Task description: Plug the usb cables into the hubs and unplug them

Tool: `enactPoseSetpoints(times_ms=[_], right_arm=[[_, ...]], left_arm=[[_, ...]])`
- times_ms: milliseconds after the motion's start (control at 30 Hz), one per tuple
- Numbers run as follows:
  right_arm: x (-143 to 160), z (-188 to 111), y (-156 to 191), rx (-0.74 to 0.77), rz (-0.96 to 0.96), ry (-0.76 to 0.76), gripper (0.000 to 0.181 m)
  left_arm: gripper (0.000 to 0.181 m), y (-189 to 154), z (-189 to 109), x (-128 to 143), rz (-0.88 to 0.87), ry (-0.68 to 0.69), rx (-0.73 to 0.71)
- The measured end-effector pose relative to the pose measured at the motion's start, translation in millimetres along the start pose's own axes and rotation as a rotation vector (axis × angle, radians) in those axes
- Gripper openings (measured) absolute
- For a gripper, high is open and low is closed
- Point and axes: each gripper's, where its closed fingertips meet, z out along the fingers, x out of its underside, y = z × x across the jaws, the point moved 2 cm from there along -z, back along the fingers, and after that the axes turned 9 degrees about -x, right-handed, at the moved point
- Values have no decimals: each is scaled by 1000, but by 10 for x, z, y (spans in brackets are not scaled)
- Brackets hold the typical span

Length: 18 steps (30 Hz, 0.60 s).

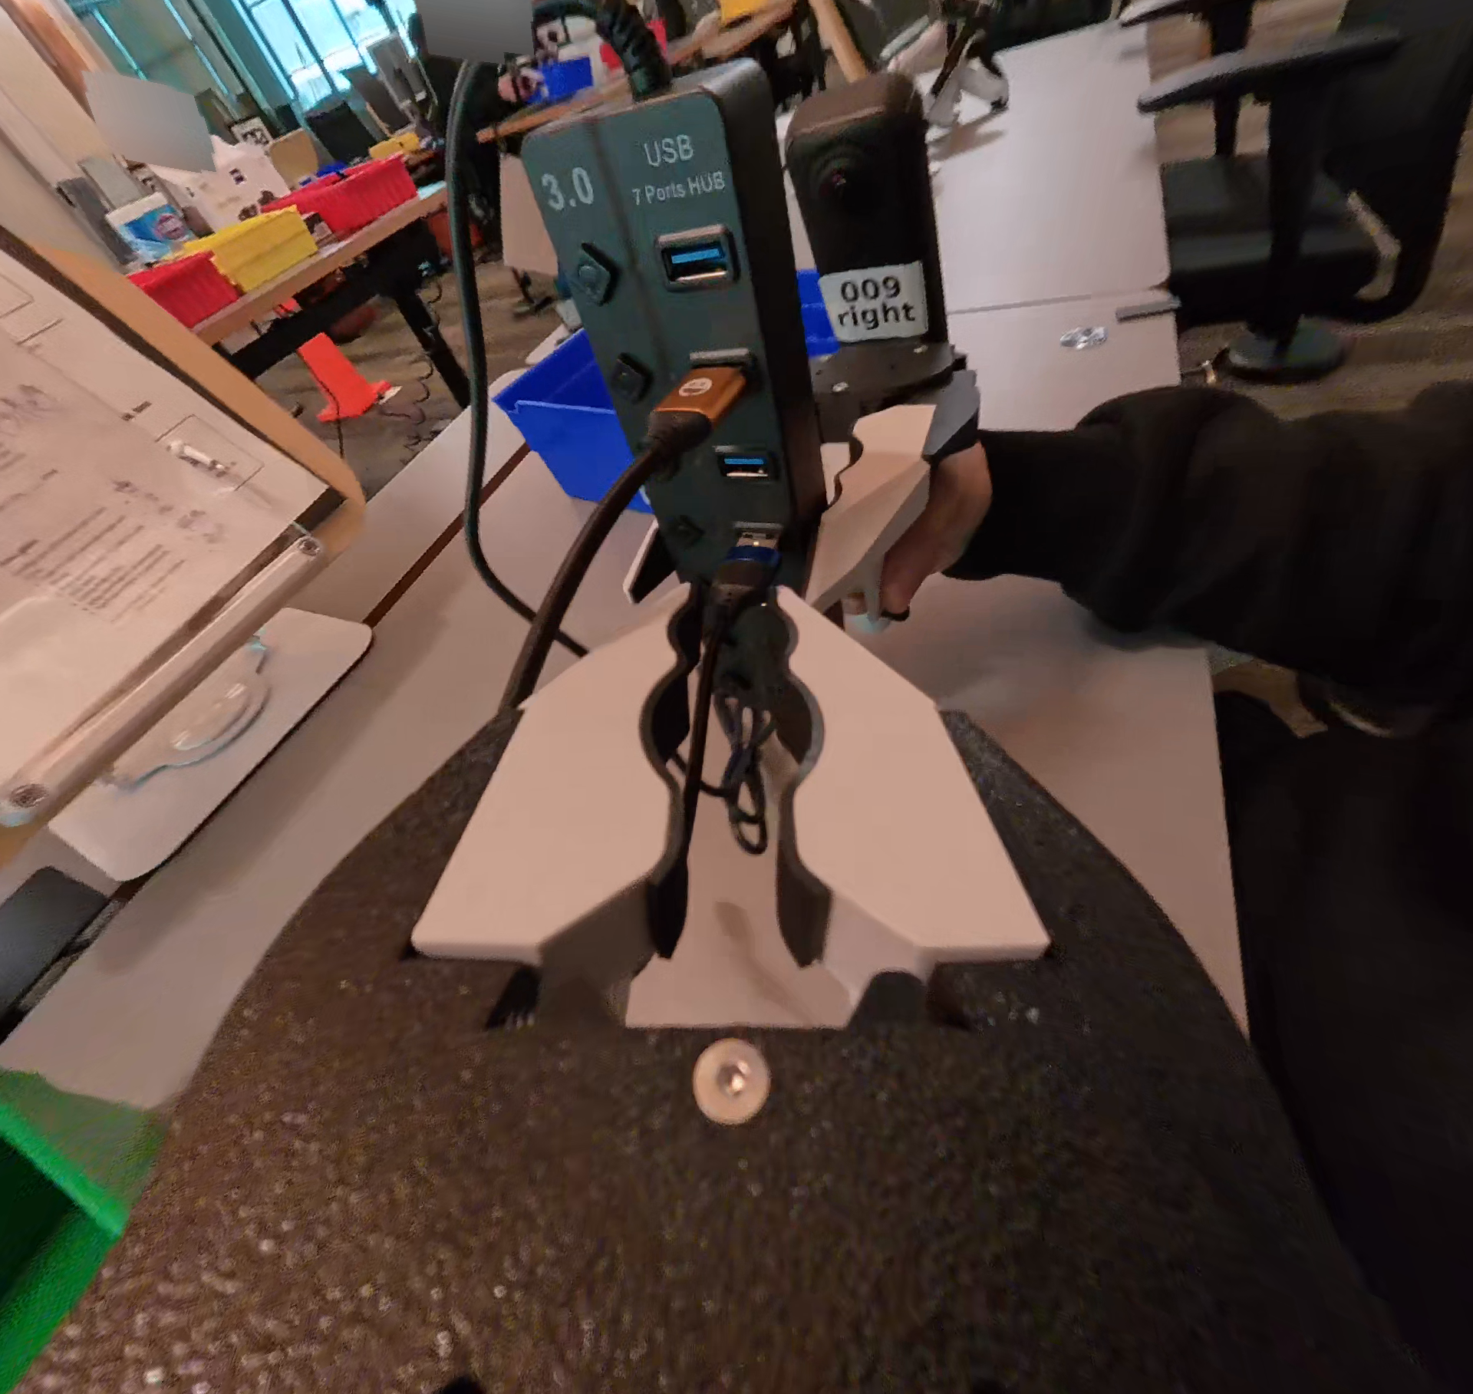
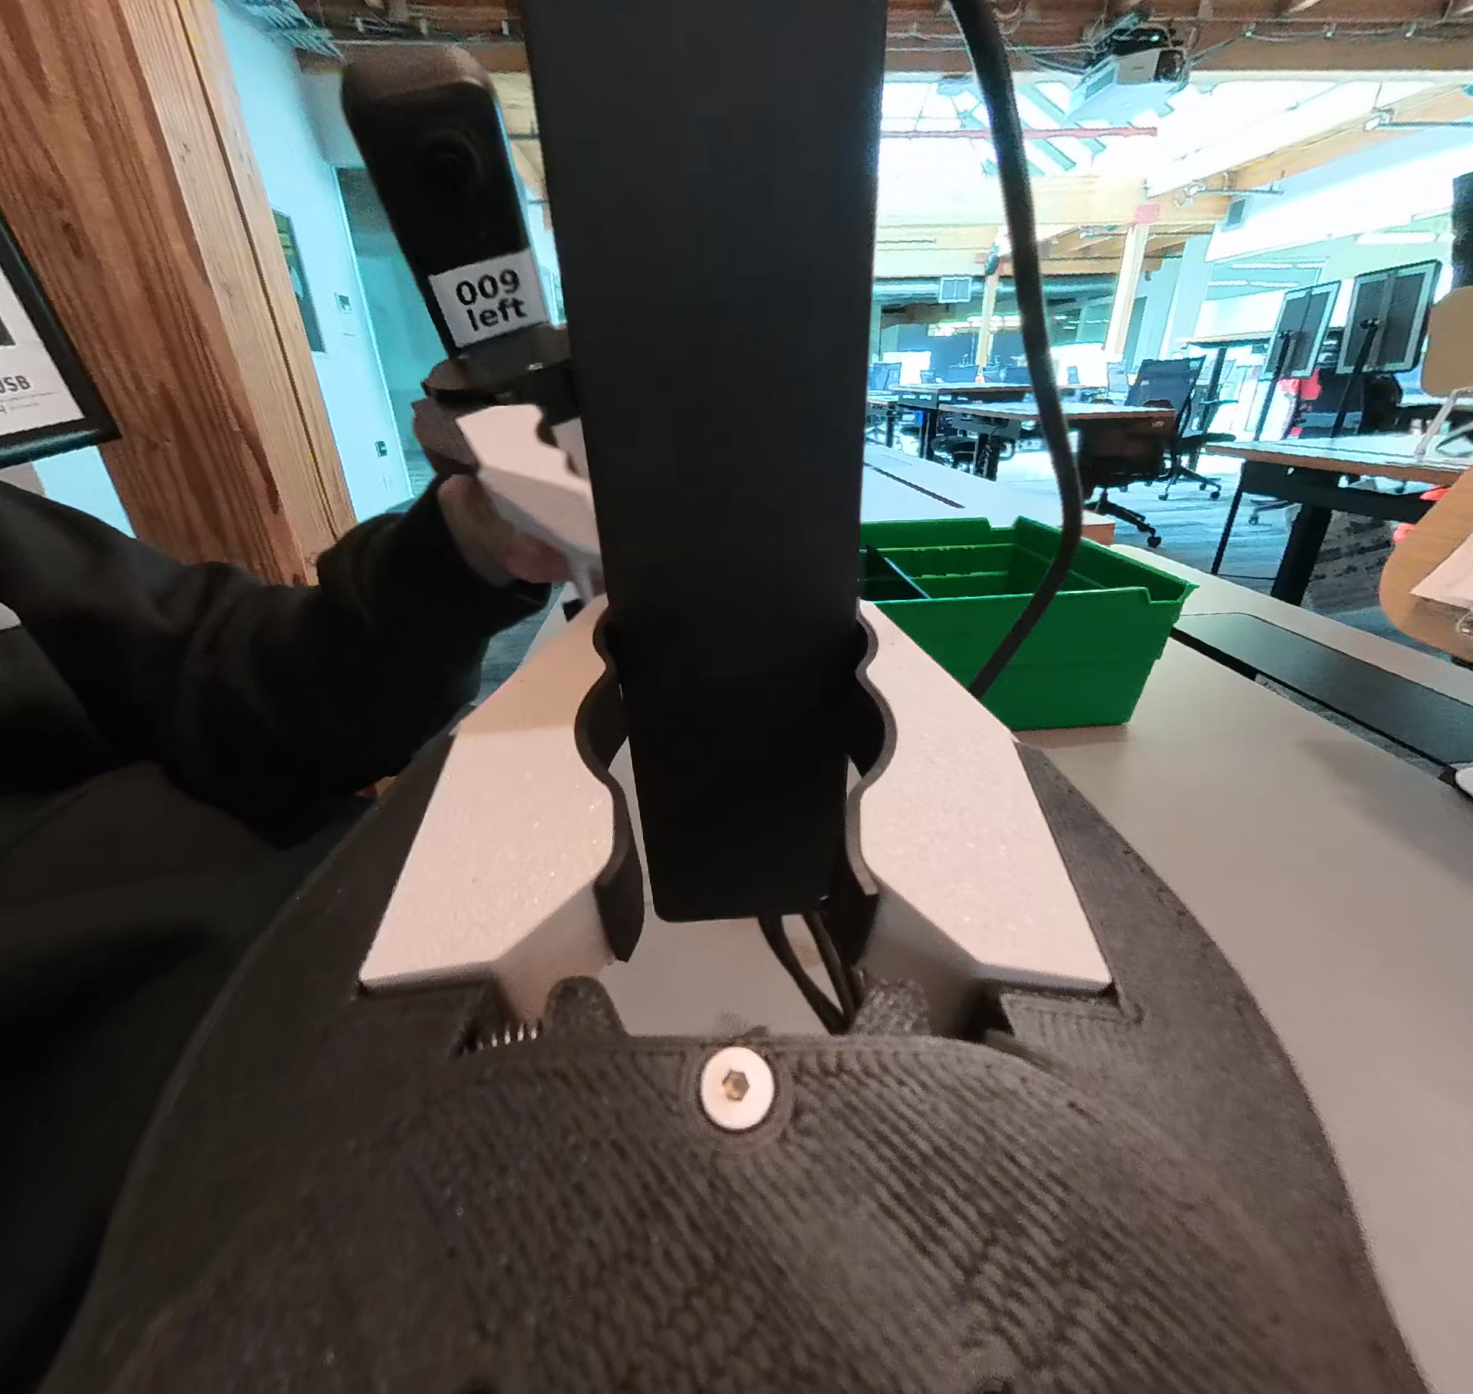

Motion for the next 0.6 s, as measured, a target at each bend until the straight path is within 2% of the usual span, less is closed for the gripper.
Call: enactPoseSetpoints(times_ms=[267, 500, 600], right_arm=[[178, 104, 5, -11, 12, 52, 53], [296, 131, -10, 18, -27, 150, 53], [341, 167, 8, 7, -26, 177, 53]], left_arm=[[8, 9, -73, 218, -184, 4, 72], [9, 7, -72, 329, -120, 69, 53], [9, 0, -109, 353, -115, 37, 46]])
